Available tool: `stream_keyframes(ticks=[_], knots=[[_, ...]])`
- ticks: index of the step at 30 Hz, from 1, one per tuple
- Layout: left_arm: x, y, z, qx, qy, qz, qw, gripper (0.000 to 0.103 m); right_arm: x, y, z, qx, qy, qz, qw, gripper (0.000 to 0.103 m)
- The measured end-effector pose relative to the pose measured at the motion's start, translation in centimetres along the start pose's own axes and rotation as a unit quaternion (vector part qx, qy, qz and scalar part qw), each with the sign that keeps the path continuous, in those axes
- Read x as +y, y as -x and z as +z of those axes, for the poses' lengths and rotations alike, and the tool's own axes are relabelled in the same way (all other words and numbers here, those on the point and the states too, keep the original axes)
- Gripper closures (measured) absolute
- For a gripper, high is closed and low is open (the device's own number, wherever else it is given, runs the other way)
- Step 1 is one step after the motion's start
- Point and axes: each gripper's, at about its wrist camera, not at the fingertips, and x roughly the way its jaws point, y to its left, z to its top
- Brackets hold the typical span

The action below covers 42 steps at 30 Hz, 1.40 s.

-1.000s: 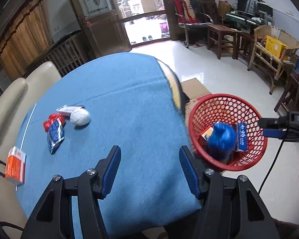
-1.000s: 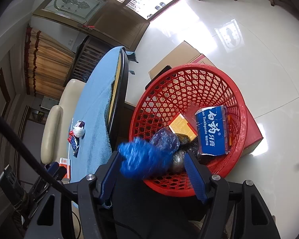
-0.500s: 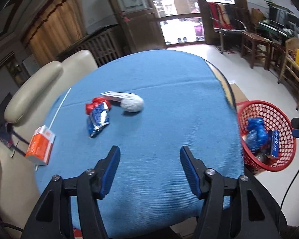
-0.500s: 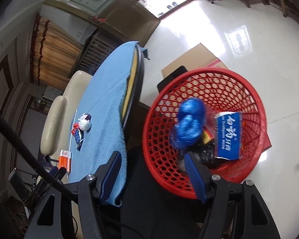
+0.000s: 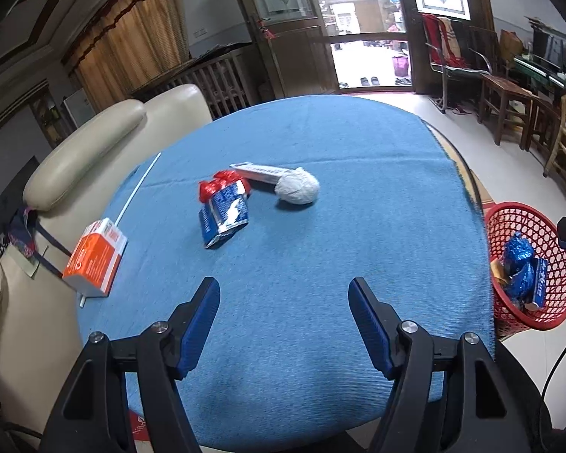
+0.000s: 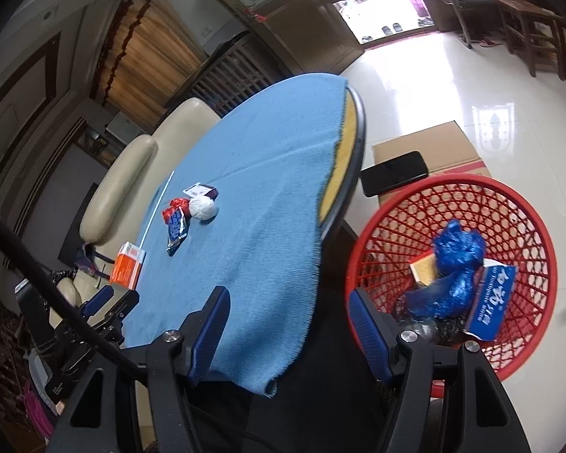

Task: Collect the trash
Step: 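Move both open grippers back over the table toward the remaining items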

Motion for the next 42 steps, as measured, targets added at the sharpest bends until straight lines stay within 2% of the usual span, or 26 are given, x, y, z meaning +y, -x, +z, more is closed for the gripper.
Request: stream_keyframes(ticks=[9,20,28,42], knots=[[4.1,-2.2,-1.4,0.023,0.04,0.016,0.9988,0.031,3.7,-3.0,1.0,0.017,0.043,0.005,0.999,0.034],[9.9,-5.5,-2.7,0.059,0.094,0.035,0.9932,0.031,8.1,-8.6,1.9,0.052,0.079,0.017,0.995,0.034],[12.7,-7.4,-2.2,0.065,0.119,0.036,0.9901,0.031,10.8,-12.8,3.1,0.075,0.103,0.016,0.992,0.034],[15.4,-10.0,0.3,0.073,0.132,0.031,0.988,0.031,16.8,-22.1,8.6,0.081,0.153,0.015,0.985,0.034]])
